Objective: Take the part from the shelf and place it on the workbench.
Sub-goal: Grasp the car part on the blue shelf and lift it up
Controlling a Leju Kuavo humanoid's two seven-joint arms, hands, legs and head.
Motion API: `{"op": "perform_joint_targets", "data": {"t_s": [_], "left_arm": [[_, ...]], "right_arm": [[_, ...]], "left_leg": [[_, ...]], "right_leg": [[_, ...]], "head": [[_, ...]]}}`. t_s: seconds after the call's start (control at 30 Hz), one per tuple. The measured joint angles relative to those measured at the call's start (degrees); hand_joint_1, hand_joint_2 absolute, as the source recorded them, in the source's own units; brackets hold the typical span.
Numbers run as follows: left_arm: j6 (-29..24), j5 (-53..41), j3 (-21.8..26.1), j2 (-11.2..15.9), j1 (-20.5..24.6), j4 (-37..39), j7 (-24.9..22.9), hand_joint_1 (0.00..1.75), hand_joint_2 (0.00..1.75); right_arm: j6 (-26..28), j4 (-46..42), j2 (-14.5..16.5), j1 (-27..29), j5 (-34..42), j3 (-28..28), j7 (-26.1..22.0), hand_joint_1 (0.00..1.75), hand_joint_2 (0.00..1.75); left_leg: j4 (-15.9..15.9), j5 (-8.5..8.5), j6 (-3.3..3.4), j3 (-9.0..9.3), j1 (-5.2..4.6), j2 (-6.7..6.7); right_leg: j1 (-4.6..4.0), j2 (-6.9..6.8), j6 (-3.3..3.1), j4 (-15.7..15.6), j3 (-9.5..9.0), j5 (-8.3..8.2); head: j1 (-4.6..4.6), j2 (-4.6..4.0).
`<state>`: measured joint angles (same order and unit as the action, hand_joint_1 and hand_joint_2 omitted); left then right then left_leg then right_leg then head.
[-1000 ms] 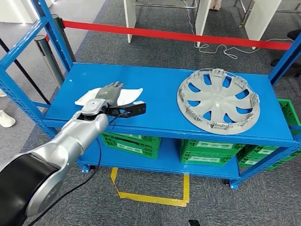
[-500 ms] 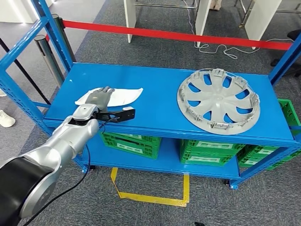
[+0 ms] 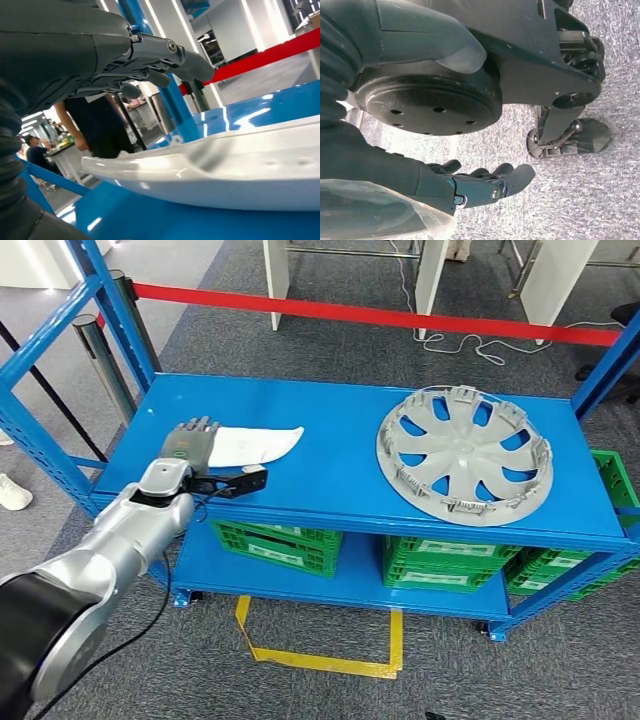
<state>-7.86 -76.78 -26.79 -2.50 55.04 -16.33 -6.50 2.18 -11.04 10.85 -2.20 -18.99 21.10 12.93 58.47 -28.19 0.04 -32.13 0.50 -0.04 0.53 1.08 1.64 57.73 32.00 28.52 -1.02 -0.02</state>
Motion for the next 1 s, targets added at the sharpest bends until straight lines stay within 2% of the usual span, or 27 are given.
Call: {"op": "perform_joint_targets", "data": {"t_s": [0.4,0.77,0.83,0.9,1.0], "left_arm": [[-0.3,-3.1,-0.3,1.6,0.2,0.0,-2.7,0.0,1.75],[-0.3,-3.5,-0.4,2.1,0.2,0.0,-2.8,0.04,1.75],[-0.1,-3.6,-0.4,2.2,0.2,0.0,-2.8,0.79,1.75],[0.6,-3.8,-0.4,2.3,0.2,0.1,-2.6,1.61,1.75],[2.4,-4.6,-0.4,2.4,-0.1,0.4,-1.9,1.7,1.75]], "right_arm": [[1.8,0.0,0.0,0.0,-0.3,1.1,-0.5,0.0,1.75],[2.4,0.0,0.0,0.0,-0.6,1.3,-1.4,0.0,1.75],[2.4,0.0,0.0,0.0,-0.7,1.3,-1.5,0.0,1.75],[2.7,0.0,0.0,0.0,-0.9,1.3,-2.3,0.0,1.75],[4.1,0.0,0.0,0.1,-1.2,1.3,-4.4,0.0,1.75]], "left_leg": [[0.0,0.0,0.0,0.0,0.0,-0.01],[0.0,0.0,0.0,0.0,0.0,-0.01],[0.0,0.0,0.0,0.0,0.0,-0.01],[0.0,0.0,0.0,0.0,0.01,-0.01],[0.0,0.0,0.0,-0.01,0.0,-0.01]], "right_leg": [[0.01,-0.01,0.0,0.0,0.0,0.0],[0.0,-0.01,0.0,0.0,0.01,0.0],[0.0,-0.01,0.0,0.0,0.01,0.0],[-0.01,-0.01,0.0,0.0,0.01,0.0],[0.0,-0.01,0.0,0.0,0.01,0.0]], "head": [[0.0,0.0],[-0.01,0.0],[-0.01,0.0],[-0.01,0.0],[-0.01,0.0]]}}
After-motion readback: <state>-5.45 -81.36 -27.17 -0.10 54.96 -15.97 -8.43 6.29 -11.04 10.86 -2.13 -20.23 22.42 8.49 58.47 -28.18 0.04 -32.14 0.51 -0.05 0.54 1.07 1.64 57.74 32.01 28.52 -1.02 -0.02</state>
